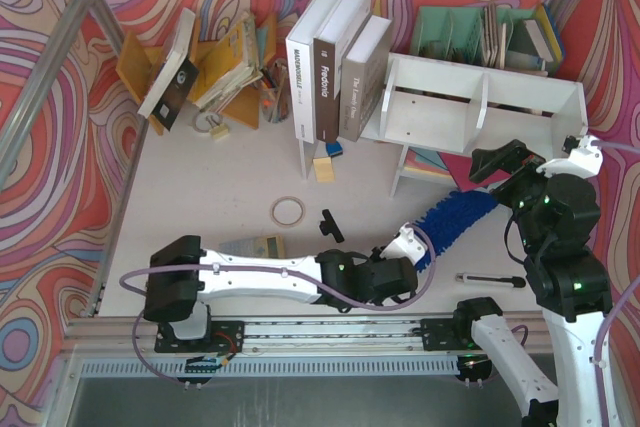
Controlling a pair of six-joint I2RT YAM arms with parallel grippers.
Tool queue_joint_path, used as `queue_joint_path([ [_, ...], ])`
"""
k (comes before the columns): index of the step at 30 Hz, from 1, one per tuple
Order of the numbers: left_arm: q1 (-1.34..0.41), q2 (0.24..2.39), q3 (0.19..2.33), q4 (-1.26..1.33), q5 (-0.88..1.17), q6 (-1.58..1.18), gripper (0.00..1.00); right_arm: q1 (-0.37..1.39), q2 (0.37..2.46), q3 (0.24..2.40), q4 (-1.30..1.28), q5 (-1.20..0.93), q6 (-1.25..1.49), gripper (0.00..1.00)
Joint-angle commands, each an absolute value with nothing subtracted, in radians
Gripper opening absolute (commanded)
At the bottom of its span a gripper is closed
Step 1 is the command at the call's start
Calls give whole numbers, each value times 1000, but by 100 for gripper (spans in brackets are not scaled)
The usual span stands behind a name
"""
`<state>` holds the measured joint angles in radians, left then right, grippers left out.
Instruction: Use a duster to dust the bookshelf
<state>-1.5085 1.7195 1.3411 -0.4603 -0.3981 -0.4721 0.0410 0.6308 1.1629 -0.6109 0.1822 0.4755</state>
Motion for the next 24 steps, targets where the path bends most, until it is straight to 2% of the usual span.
queue_joint_path([
  [1, -1517, 1650, 1264, -446, -478, -542, 0, 43, 632, 1158, -588, 189, 463, 99],
  [14, -1536, 1209, 971, -687, -458, -701, 0, 43, 620, 1131, -583, 192, 466, 99],
  [24, -1539, 888, 863, -997, -500, -877, 0, 43, 622, 1119, -574, 187, 475, 99],
])
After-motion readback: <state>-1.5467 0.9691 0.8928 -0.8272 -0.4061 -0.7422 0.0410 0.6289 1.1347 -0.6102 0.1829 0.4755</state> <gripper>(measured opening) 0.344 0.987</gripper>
